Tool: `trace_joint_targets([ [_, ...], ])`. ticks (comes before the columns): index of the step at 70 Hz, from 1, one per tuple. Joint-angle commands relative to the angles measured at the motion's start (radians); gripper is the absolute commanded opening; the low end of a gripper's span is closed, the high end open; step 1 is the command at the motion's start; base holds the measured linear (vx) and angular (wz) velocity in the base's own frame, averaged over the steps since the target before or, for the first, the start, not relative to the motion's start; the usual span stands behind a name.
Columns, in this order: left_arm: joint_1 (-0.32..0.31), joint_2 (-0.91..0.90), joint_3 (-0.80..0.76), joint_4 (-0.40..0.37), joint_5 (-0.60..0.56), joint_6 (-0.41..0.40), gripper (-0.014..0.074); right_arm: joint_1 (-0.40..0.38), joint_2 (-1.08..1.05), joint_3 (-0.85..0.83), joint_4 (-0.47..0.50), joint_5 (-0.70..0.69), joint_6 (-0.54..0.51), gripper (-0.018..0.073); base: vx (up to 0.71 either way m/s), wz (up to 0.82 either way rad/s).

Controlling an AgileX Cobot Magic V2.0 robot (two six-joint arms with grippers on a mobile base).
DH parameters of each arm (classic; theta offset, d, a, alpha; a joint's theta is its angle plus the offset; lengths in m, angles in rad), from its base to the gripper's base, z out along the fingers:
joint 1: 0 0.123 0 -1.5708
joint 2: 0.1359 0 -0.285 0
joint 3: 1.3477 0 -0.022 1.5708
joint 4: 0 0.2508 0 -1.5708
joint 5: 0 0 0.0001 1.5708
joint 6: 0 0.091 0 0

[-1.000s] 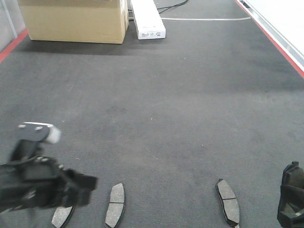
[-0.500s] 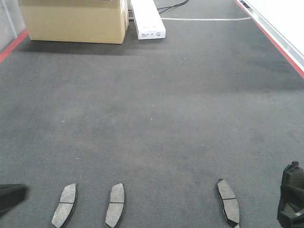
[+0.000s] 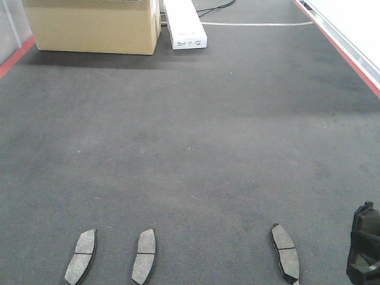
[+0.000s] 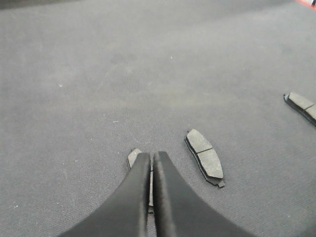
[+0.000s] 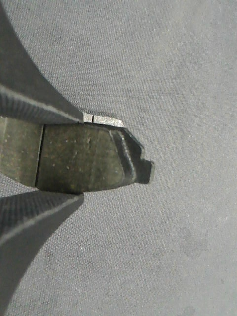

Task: Move and align brake pads A on conveyor
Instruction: 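Open the left gripper, release the pad and lift away, then lower the right gripper's brake pad onto the belt beside the other pad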

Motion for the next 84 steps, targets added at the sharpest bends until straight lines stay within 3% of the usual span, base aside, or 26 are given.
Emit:
trace_joint_targets([
  [1,-0.005,0.008,-0.026,0.004,-0.058,-0.012,-0.0006,-0.003,-0.001,-0.032,-0.016,-0.077,-0.008,0.0125,0.0,0.0],
  [84,-0.005,0.008,-0.026,0.001,-0.058,-0.012,-0.0006,-0.003,-0.001,-0.032,-0.012,-0.092,-0.008,0.0125,0.0,0.0],
])
